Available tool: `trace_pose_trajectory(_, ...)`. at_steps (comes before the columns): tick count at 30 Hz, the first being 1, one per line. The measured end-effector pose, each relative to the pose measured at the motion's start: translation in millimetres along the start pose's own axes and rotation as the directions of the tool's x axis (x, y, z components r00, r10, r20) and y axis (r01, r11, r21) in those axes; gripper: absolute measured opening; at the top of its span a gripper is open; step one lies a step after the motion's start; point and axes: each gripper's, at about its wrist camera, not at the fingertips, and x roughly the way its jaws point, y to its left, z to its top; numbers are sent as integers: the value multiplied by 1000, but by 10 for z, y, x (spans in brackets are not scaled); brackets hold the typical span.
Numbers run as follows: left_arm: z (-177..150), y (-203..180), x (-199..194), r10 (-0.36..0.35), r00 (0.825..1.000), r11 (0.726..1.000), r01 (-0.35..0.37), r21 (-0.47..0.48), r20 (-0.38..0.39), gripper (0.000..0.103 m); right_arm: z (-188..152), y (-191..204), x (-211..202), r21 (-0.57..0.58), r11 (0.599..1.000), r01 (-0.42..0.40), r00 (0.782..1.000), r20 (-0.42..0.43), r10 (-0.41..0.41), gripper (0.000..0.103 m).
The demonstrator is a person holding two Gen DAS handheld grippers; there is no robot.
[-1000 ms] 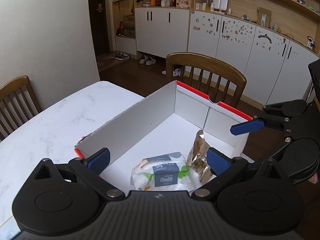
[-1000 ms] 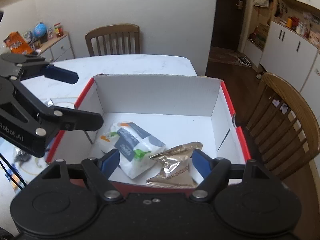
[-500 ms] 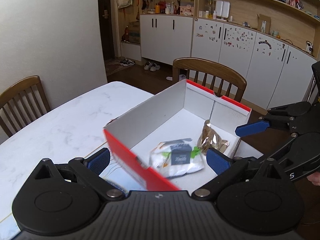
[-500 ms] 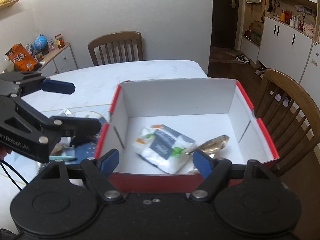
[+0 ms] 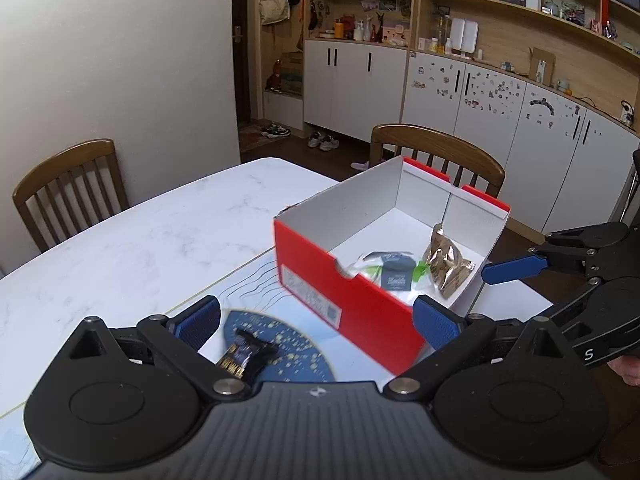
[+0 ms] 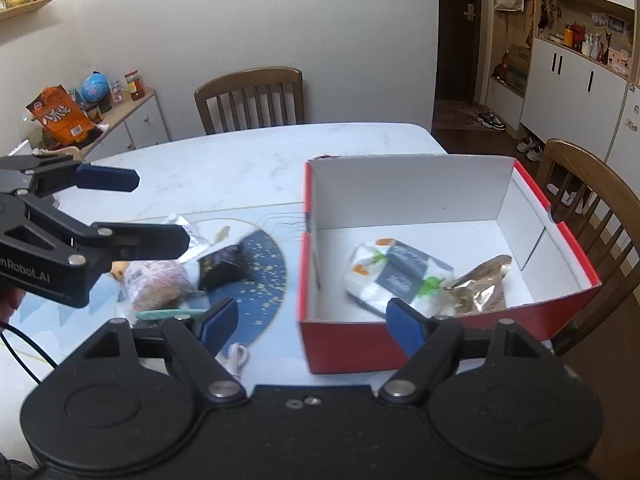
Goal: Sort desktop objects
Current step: 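Withdraw both tools from the shoebox back over the table items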
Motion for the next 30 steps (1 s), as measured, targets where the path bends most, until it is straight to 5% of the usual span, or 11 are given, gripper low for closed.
trace_pose_trajectory(19, -502, 350, -583, 38, 996, 999, -38, -1, 76, 103, -221, 627, 12, 18, 999, 33, 999, 10, -33, 81)
trace_pose_trajectory(30, -934, 563, -657, 9, 998, 1000, -8, -26, 55, 103, -362, 774, 117, 26, 998, 59, 998, -4, -58, 81)
